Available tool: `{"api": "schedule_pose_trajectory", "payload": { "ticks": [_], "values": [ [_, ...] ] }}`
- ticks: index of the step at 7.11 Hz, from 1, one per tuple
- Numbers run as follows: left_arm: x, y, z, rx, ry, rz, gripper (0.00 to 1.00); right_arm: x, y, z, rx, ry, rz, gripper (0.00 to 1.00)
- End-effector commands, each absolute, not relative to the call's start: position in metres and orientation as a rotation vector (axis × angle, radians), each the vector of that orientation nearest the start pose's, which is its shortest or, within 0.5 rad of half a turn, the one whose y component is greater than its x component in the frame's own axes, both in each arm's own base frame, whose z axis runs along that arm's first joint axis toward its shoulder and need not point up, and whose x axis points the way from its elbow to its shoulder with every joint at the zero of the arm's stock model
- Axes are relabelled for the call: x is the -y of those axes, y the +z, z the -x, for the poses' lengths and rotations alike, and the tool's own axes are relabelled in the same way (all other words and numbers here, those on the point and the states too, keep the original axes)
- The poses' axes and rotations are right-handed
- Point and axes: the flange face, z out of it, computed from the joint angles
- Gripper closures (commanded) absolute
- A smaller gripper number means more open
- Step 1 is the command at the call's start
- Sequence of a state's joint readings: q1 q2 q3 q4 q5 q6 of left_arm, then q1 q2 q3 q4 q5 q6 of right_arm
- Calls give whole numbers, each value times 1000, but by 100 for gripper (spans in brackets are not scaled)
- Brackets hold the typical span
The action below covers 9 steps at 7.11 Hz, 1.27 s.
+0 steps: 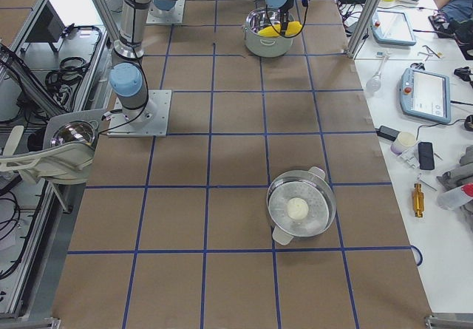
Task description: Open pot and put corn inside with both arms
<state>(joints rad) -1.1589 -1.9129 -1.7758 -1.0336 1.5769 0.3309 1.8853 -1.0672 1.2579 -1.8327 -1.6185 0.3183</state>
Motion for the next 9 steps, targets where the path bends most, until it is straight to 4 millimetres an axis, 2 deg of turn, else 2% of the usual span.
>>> {"api": "schedule_pose_trajectory", "payload": {
  "ticks": [1, 2, 3, 4, 5, 6, 7, 8, 9],
  "values": [
    [574, 226, -125, -3139, 26, 140, 100, 627, 337, -418, -3140, -148, 132, 100],
    [574, 225, -125, -3136, 30, 144, 100, 619, 335, -431, -3132, -149, 161, 100],
    [574, 223, -125, -3137, 40, 151, 84, 607, 327, -446, -3133, -129, 205, 68],
    [573, 223, -125, -3135, 43, 156, 28, 599, 316, -453, -3115, -178, 239, 1],
    [572, 225, -124, -3137, 52, 161, 0, 594, 303, -451, -3110, -192, 245, 0],
    [573, 235, -121, -3131, 36, 192, 0, 589, 314, -448, -3108, -207, 245, 0],
    [572, 249, -117, -3136, 71, 192, 0, 582, 341, -441, -3105, -251, 266, 0],
    [576, 275, -113, -3144, 92, 183, 0, 586, 359, -416, -3124, -223, 228, 0],
    [575, 313, -96, -3151, 133, 190, 0, 606, 361, -370, -3143, -173, 121, 0]
  ]
}}
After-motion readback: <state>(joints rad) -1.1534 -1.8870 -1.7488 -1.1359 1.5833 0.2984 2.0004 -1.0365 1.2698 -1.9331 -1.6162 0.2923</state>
